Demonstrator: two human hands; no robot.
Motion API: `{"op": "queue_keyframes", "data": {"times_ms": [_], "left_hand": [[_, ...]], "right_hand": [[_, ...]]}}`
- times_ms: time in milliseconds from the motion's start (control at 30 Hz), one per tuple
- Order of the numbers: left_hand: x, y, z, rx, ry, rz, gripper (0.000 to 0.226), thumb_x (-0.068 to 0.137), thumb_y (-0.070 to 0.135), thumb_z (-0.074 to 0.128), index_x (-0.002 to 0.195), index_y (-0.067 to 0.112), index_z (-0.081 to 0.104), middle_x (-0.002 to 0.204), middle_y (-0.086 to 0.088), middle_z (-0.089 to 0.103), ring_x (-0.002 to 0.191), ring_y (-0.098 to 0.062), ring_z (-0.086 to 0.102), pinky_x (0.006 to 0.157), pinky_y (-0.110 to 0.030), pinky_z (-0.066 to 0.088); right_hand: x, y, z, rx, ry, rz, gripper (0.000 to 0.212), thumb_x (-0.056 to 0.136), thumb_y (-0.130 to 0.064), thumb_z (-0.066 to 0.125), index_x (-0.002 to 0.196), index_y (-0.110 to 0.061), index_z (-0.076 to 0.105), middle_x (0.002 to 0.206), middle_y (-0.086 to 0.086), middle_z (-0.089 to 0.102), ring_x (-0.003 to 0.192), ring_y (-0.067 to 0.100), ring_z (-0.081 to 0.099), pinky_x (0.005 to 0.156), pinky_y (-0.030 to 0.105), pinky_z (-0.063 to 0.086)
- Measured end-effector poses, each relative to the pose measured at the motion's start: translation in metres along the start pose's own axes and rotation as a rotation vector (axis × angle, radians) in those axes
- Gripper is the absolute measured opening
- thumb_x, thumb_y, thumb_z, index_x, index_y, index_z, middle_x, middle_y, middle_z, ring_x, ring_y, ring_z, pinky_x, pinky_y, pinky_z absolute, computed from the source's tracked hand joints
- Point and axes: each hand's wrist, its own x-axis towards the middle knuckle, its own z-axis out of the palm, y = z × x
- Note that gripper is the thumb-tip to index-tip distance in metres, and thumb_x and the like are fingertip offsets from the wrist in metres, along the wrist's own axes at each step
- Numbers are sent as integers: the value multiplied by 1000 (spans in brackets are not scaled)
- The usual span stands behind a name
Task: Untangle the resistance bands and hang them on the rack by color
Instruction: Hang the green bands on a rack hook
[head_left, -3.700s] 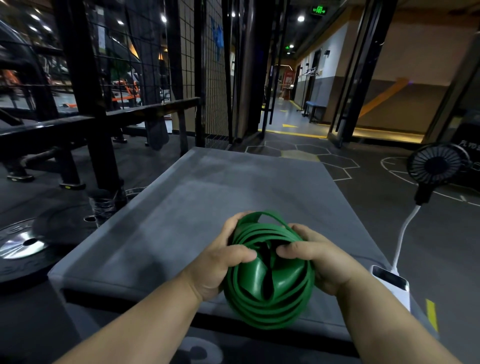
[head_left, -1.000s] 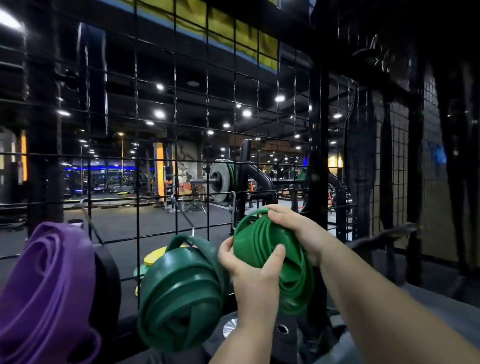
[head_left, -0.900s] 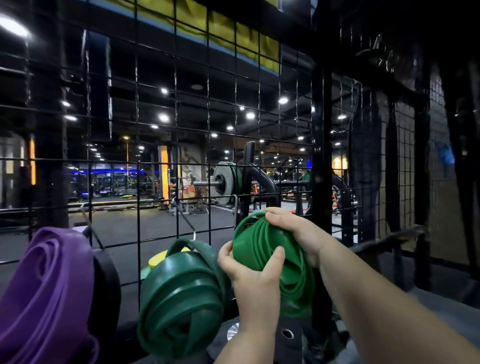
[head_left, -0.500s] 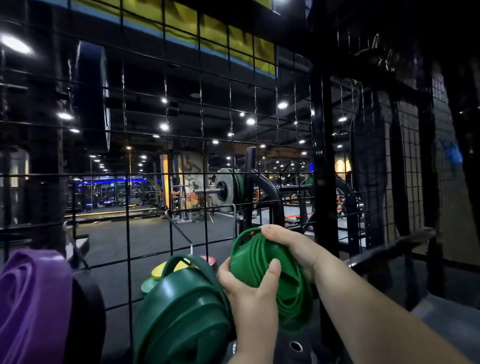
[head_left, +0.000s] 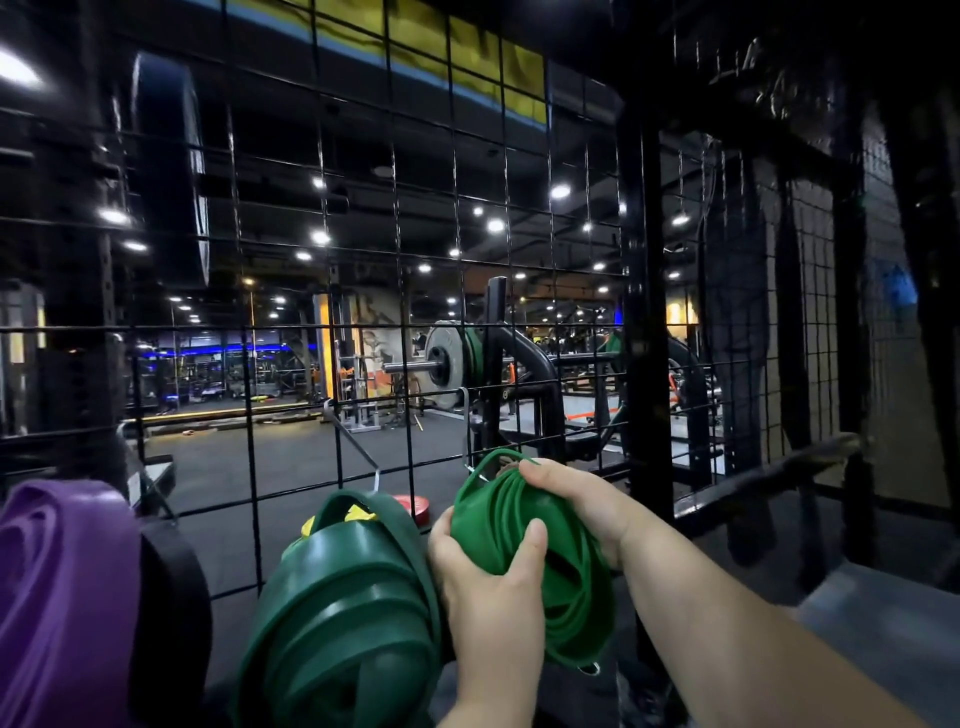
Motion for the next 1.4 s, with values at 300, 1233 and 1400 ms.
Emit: {"op": "queue_keyframes", "data": {"times_ms": [300, 1233, 1400], "left_hand": [[-9, -3, -1, 46, -27, -70, 72, 83, 34, 71, 139, 39, 27, 114, 4, 54, 93, -8, 58, 81, -29, 46], [-1, -15, -2, -145, 81, -99, 62, 81, 39, 71, 135, 44, 41, 138, 2, 51, 124, -22, 52, 107, -49, 39], [-6, -14, -1, -278, 101, -102, 47, 85, 17, 71, 127, 28, 54, 126, -2, 62, 116, -21, 60, 104, -49, 44]], "right_hand": [[-1, -4, 4, -144, 42, -96, 45, 74, -30, 76, 108, -4, 64, 103, 18, 69, 97, 35, 64, 100, 56, 44], [16, 4, 2, -235, 57, 46, 40, 82, -26, 70, 116, -8, 57, 87, 5, 74, 76, 17, 71, 64, 28, 55], [11, 5, 3, -219, 41, 48, 37, 80, -25, 75, 110, -10, 58, 89, 4, 74, 79, 17, 71, 69, 29, 55]]}}
